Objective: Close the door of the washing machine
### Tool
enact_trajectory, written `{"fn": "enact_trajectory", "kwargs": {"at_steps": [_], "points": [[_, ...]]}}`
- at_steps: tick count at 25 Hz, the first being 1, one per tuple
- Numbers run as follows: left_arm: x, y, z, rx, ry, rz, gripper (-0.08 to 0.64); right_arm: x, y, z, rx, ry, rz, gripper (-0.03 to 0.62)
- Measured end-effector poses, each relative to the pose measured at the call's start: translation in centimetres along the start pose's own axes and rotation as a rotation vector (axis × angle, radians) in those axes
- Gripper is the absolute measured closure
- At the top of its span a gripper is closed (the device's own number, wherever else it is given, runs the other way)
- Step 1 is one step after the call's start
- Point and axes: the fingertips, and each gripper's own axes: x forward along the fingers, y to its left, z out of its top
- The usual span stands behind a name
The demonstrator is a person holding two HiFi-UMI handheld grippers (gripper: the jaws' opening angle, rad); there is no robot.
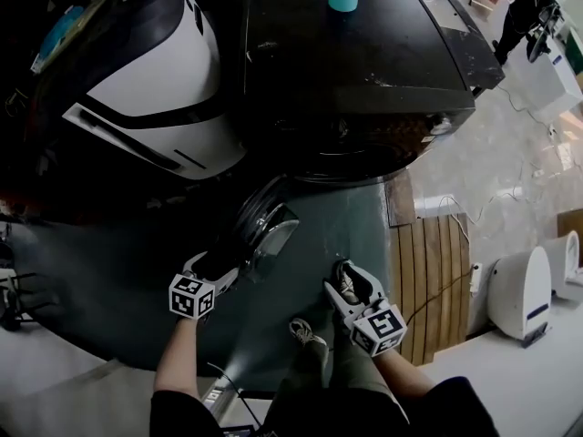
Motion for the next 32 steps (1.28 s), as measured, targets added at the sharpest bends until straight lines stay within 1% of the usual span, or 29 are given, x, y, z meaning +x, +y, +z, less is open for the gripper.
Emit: {"fn": "enact_trajectory", "kwargs": {"at_steps": [6, 10, 14, 17, 22, 32], "points": [[0.4, -4.4, -0.6, 0.01, 0.015, -0.092, 0.192, -2.0, -1.6, -1.1, 0.024, -0.012, -0.062, 0.38], [0.8, -7.5, -0.7, -0.013, 0.001, -0.159, 0.192, -3.3, -2.9, -1.6, 0.027, -0.018, -0.102, 0.38], [1.6, -10.7, -0.7, -0.029, -0.004, -0.21, 0.192, -4.7, -4.2, -1.8, 0.038, -0.033, -0.149, 0.382], [2.3, -13.2, -0.5, -0.035, -0.009, -0.254, 0.193, -5.8, -5.2, -2.7, 0.052, -0.031, -0.181, 0.382], [3.9, -17.1, 0.4, -0.023, -0.008, -0.329, 0.206, -7.6, -6.7, -2.4, 0.091, -0.058, -0.249, 0.383], [7.9, -24.5, 3.7, 0.041, 0.007, -0.491, 0.218, -10.3, -9.7, -3.3, 0.143, -0.086, -0.331, 0.387]]}}
